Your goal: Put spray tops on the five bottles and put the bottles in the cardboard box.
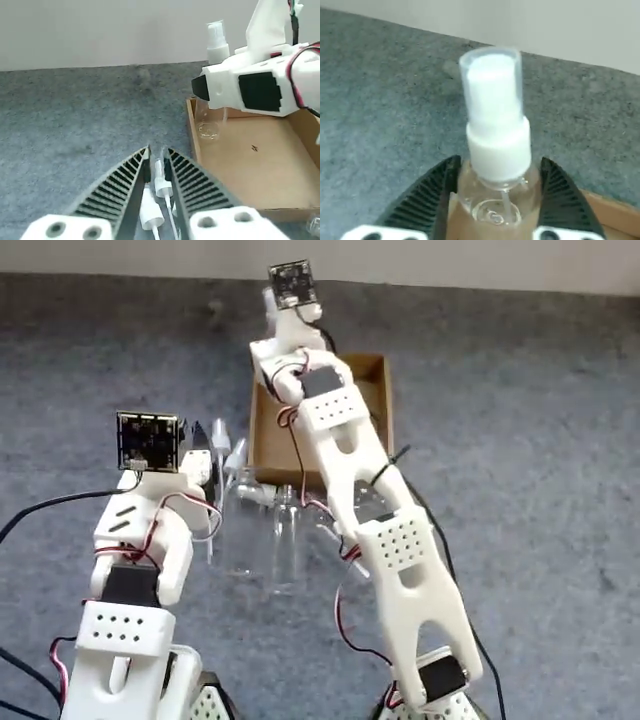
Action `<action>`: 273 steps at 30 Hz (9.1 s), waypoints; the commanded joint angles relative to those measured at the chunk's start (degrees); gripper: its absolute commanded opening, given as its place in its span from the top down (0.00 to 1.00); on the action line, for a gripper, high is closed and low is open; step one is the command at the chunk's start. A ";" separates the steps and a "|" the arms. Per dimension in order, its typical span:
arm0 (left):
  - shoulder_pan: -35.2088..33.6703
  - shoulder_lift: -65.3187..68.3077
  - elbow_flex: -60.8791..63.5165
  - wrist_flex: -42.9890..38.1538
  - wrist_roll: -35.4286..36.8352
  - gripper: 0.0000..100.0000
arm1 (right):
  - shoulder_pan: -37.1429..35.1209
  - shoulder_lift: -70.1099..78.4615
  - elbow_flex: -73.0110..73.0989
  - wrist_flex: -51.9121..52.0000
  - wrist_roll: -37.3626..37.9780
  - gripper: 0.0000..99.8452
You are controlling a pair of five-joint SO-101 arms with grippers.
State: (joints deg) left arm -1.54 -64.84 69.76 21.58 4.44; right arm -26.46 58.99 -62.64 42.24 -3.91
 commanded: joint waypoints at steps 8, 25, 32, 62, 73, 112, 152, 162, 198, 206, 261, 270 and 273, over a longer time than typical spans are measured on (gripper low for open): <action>1.19 0.22 -1.71 -1.05 -0.26 0.99 | -0.48 -1.80 -3.30 1.54 0.62 0.74; 1.27 0.22 -1.71 -0.97 -0.26 0.99 | -1.71 -1.80 -22.46 13.85 0.62 0.69; 1.27 -0.04 -1.71 -1.05 -0.26 0.99 | -1.45 -2.59 -40.40 32.92 0.79 0.80; -11.56 -0.57 -17.01 44.57 -22.77 0.99 | 7.87 -63.34 26.24 58.68 19.69 0.99; -11.91 28.53 -35.91 52.22 -13.89 0.87 | 10.59 -88.04 70.02 49.19 29.36 0.85; -11.56 43.21 -42.15 46.24 -7.74 0.81 | 13.67 -73.10 100.26 15.87 29.27 0.78; -7.43 89.71 -80.48 46.59 -4.75 0.83 | 55.78 -71.43 100.44 15.96 37.36 0.93; -8.92 96.57 -80.40 46.68 -5.19 0.86 | 55.78 -71.43 100.44 16.48 37.45 0.93; -6.55 44.35 -25.63 40.18 -14.95 1.00 | 39.08 -70.64 87.78 28.70 32.26 0.68; -6.55 44.44 -25.27 40.00 -14.95 1.00 | 40.92 -58.95 80.22 27.38 32.35 0.68; -2.42 12.62 -45.05 49.76 -9.76 1.00 | 7.08 -93.93 77.14 33.71 20.75 1.00; -2.24 -0.40 -44.79 37.45 9.23 1.00 | -9.89 -102.90 93.58 19.47 15.12 1.00; -2.24 -3.21 -44.70 34.37 13.63 1.00 | -13.49 -106.51 100.53 13.49 14.77 1.00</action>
State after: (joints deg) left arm -5.14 -65.27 27.47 59.56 14.02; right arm -36.48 -43.08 34.15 61.67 11.74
